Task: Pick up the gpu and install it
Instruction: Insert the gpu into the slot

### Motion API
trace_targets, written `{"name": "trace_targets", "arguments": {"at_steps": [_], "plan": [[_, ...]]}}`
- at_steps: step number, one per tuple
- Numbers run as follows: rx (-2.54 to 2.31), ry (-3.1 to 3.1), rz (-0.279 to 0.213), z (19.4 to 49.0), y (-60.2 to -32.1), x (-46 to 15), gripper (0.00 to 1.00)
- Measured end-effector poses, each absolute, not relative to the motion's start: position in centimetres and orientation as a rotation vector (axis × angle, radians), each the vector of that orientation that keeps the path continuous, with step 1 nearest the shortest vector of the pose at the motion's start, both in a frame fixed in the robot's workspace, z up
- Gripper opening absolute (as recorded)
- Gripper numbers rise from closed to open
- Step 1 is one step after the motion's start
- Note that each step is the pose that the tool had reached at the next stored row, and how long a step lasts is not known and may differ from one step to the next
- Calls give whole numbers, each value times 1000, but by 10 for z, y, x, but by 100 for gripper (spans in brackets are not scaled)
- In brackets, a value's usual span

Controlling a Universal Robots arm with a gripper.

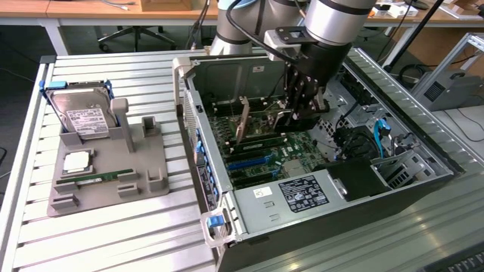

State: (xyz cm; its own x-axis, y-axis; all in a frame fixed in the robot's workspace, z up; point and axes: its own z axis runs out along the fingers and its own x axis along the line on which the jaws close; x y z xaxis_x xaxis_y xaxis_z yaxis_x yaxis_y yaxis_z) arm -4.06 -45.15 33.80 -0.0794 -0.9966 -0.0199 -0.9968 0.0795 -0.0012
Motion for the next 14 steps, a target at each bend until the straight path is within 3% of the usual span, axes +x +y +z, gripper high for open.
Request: {"name": "trace_targets", "arguments": {"at_steps": [14], "plan": [[-2158,2261,19,327,-452,-41,27]]}}
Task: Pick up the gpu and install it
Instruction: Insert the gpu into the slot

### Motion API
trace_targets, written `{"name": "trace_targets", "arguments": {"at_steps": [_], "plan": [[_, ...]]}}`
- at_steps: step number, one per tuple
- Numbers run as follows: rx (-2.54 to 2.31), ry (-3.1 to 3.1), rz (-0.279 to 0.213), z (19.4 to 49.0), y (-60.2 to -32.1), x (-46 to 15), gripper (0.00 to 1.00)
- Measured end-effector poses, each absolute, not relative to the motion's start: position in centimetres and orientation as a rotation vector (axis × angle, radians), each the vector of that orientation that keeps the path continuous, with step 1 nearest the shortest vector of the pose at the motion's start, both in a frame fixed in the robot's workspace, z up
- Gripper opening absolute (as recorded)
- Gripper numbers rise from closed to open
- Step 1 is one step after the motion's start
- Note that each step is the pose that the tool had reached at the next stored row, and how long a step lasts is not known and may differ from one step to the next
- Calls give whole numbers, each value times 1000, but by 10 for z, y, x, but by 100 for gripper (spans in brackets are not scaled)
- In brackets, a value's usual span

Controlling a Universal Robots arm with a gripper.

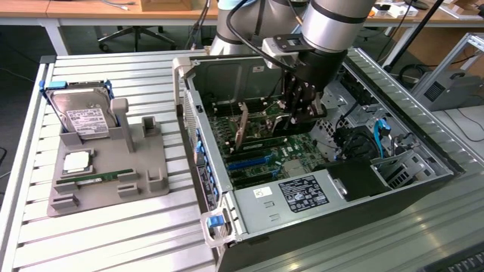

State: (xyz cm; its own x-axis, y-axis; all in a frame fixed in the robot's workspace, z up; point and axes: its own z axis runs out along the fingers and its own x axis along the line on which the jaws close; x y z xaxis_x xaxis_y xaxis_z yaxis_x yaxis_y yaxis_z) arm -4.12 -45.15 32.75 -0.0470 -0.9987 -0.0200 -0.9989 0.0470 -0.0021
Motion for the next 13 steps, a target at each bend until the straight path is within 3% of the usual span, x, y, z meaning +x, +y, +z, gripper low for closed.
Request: {"name": "trace_targets", "arguments": {"at_steps": [13], "plan": [[-2177,2243,19,314,-452,-41,27]]}}
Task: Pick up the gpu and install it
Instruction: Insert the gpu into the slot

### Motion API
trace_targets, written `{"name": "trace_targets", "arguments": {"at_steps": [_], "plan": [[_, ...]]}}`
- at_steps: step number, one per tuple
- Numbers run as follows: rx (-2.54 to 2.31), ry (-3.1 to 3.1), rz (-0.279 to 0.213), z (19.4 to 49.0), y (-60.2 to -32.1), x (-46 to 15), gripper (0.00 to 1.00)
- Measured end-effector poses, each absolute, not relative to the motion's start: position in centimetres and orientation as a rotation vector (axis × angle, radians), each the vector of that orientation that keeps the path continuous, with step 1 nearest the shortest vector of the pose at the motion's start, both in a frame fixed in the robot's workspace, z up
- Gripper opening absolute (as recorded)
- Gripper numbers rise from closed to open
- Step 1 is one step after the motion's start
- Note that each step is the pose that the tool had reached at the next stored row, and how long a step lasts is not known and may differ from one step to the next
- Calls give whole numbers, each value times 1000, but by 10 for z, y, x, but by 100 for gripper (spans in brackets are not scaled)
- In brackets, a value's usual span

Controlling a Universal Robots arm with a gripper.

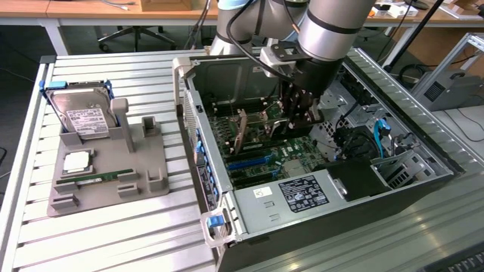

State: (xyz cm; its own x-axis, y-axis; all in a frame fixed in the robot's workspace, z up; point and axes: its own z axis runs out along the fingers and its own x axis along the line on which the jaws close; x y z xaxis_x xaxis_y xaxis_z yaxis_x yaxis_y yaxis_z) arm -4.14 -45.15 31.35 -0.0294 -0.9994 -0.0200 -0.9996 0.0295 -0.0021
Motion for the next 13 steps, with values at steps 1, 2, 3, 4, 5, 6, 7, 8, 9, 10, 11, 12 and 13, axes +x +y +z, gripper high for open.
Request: {"name": "trace_targets", "arguments": {"at_steps": [1,2,3,4,5,6,7,8,9,10,11,12,13], "plan": [[-2179,2240,20,312,-452,-41,27],[-2182,2238,19,311,-452,-41,27],[-2184,2236,19,309,-452,-41,27],[-2187,2233,20,308,-452,-42,27],[-2190,2230,20,307,-452,-42,27],[-2193,2227,20,307,-452,-42,27],[-2195,2225,20,306,-452,-42,27],[-2197,2223,20,305,-452,-42,27],[-2199,2221,20,303,-452,-42,27],[-2201,2220,20,301,-452,-43,27],[-2202,2219,20,299,-452,-43,27],[-2203,2218,20,298,-452,-43,27],[-2204,2217,20,297,-452,-43,27]]}}
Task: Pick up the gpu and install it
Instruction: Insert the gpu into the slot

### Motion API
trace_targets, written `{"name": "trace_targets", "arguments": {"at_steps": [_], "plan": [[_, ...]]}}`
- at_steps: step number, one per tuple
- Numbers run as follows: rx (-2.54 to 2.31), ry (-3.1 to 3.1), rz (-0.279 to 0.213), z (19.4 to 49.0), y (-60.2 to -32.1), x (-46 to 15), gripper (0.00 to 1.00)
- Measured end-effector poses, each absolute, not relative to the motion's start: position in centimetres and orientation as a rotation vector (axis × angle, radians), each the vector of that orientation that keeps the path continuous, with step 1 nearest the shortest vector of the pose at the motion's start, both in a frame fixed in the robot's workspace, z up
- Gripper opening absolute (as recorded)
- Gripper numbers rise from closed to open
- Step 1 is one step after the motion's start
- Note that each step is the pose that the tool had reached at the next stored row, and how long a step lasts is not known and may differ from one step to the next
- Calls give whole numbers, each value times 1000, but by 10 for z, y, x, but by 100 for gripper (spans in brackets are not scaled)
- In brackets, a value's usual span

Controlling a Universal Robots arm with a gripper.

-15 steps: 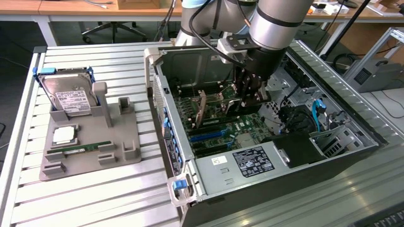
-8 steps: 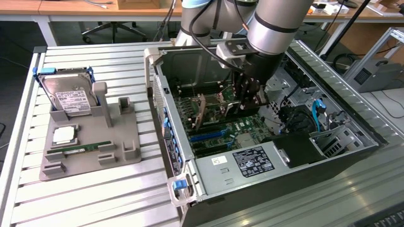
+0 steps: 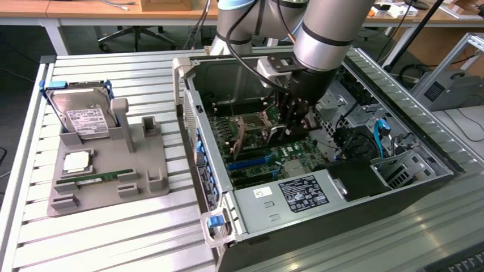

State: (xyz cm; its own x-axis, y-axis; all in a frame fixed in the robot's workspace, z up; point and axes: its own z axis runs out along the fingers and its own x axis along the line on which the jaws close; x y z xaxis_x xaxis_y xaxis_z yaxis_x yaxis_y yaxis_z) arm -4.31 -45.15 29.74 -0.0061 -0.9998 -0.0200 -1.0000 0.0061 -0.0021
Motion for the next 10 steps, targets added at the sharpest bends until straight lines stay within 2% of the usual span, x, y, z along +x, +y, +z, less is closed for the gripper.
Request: {"name": "trace_targets", "arguments": {"at_steps": [10], "plan": [[-2204,2217,19,297,-452,-49,27]]}}
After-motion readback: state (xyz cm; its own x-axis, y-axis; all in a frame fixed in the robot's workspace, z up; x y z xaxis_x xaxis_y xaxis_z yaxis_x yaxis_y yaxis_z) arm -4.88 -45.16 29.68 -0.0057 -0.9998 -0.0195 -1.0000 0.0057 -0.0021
